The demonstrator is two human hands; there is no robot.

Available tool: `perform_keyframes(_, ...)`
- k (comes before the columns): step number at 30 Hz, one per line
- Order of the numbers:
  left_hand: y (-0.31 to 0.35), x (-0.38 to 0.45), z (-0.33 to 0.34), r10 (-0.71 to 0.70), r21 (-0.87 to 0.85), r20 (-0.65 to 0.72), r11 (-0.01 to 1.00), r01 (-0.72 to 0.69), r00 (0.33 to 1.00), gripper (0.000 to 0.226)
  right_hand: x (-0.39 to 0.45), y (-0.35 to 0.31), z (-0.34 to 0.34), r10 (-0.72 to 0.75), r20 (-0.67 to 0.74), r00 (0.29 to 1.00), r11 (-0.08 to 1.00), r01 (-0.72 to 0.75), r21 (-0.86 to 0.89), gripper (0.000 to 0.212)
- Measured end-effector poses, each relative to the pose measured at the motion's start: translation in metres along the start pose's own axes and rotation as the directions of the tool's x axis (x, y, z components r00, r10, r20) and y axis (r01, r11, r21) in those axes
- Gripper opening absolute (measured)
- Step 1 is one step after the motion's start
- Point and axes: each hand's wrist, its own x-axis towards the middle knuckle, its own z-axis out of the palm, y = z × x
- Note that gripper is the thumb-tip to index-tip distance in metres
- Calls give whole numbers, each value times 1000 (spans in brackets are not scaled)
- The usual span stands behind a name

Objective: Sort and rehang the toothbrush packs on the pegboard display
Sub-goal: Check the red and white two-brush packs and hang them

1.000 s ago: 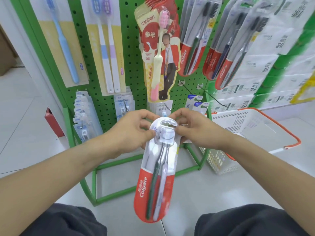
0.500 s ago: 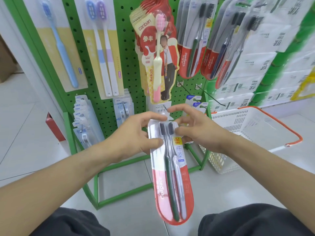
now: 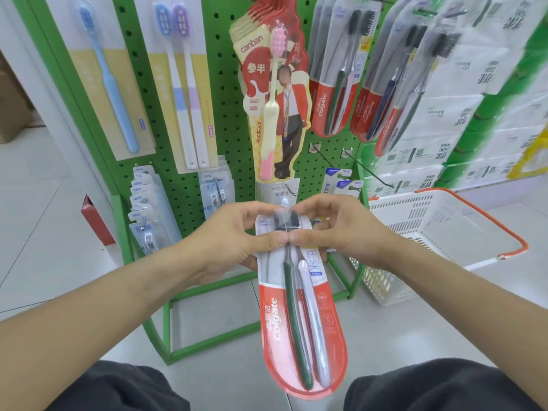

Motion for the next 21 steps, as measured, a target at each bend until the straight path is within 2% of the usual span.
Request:
perform_keyframes(4, 0, 1, 1, -20, -15, -21, 1000, 19, 1000, 47, 2, 2, 1, 59, 11, 998, 997, -59, 42, 46)
perform_keyframes(8, -4, 3, 2, 10, 4, -117, 1000, -10, 993, 44, 2, 2, -1, 170, 175, 970, 968, -198, 157, 49)
perform_keyframes(11, -6, 3, 4, 19, -6, -157, 1000, -20, 987, 44, 4, 4, 4, 208, 122, 971, 946, -231, 228, 50)
perform_keyframes(14, -5, 2, 4, 38, 0, -171, 999, -39, 984, 42, 5, 5, 8, 199, 72, 977, 935, -211, 286, 51)
perform_keyframes(16, -5, 2, 4, 103, 36, -208, 995, -97, 973, 42, 4, 3, 9, 193, 83, 978, 937, -209, 281, 46)
perform_keyframes(21, -5, 1, 7, 229, 136, -242, 970, -201, 943, 45, 3, 1, 5, 150, 231, 961, 948, -206, 241, 36)
